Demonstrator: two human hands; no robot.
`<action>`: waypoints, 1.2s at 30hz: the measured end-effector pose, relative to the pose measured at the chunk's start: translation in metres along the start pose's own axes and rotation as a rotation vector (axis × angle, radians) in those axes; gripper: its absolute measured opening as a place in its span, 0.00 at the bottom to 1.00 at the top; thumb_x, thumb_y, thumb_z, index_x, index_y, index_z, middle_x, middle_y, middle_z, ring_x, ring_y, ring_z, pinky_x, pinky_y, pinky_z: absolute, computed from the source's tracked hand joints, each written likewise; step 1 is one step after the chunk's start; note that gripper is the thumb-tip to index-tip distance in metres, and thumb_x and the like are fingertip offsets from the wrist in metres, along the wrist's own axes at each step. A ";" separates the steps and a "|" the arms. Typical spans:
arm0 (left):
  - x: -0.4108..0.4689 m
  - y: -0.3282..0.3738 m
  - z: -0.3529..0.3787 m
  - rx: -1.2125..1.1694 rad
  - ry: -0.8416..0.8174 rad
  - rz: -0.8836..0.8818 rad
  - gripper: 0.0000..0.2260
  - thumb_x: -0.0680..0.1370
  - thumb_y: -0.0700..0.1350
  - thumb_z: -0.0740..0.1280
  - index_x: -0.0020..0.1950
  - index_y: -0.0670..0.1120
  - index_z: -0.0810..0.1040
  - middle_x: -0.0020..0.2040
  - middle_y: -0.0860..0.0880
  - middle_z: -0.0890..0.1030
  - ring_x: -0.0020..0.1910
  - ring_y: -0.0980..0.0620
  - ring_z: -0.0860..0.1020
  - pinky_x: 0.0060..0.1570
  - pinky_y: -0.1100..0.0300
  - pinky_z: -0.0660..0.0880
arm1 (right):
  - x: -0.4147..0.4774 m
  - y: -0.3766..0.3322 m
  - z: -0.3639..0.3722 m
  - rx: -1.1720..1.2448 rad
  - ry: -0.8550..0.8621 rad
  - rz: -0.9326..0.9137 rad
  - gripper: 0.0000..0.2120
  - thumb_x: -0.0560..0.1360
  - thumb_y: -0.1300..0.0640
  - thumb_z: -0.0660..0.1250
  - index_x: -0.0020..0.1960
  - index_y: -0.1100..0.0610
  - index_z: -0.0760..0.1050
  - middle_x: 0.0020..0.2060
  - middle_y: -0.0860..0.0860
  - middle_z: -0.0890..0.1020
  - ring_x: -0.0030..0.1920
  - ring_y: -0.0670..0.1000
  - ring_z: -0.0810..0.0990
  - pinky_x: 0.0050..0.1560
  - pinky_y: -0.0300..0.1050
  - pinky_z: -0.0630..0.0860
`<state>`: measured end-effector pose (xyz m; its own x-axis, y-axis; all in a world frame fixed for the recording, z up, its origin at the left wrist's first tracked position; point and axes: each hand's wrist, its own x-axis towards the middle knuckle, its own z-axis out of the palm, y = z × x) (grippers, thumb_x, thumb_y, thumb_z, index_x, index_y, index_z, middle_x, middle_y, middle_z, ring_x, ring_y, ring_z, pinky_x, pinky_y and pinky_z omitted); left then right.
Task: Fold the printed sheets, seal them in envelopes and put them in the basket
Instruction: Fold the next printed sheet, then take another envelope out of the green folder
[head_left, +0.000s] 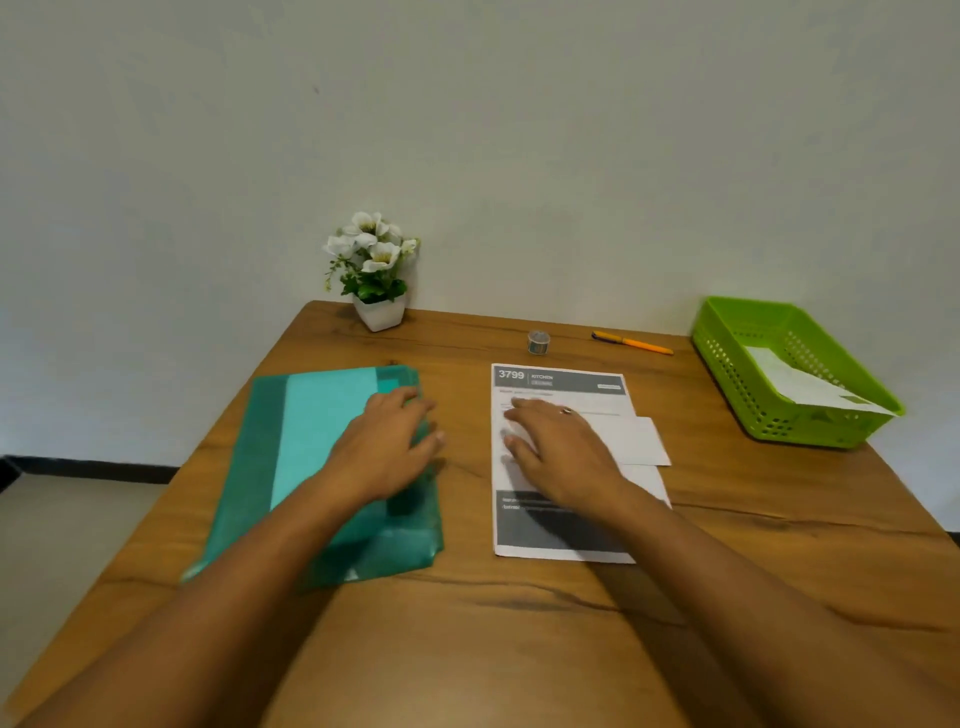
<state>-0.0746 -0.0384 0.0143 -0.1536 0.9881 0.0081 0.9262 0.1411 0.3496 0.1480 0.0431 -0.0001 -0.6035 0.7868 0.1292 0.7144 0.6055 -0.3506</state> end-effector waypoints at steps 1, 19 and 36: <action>-0.008 -0.015 -0.005 0.001 0.004 -0.025 0.24 0.82 0.59 0.62 0.77 0.52 0.69 0.76 0.48 0.69 0.74 0.47 0.66 0.70 0.43 0.70 | 0.004 -0.017 0.004 0.017 -0.014 -0.051 0.18 0.85 0.47 0.61 0.72 0.51 0.75 0.72 0.51 0.77 0.70 0.53 0.75 0.72 0.51 0.69; -0.100 -0.098 -0.048 -0.425 -0.351 -0.043 0.12 0.81 0.42 0.70 0.56 0.60 0.84 0.75 0.61 0.70 0.71 0.61 0.68 0.70 0.66 0.65 | 0.030 -0.117 0.048 0.017 -0.349 -0.321 0.17 0.79 0.41 0.69 0.64 0.47 0.78 0.60 0.44 0.81 0.57 0.47 0.77 0.55 0.49 0.79; -0.120 -0.108 -0.007 -0.009 0.040 0.102 0.16 0.84 0.54 0.62 0.71 0.54 0.77 0.72 0.57 0.76 0.71 0.58 0.72 0.69 0.60 0.68 | 0.003 -0.123 0.049 -0.046 -0.217 -0.561 0.16 0.81 0.43 0.65 0.66 0.45 0.69 0.62 0.46 0.80 0.58 0.51 0.79 0.53 0.54 0.81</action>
<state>-0.1593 -0.1724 -0.0177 -0.0724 0.9940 0.0818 0.9346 0.0390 0.3536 0.0412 -0.0353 -0.0018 -0.9479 0.3060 0.0891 0.2773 0.9296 -0.2428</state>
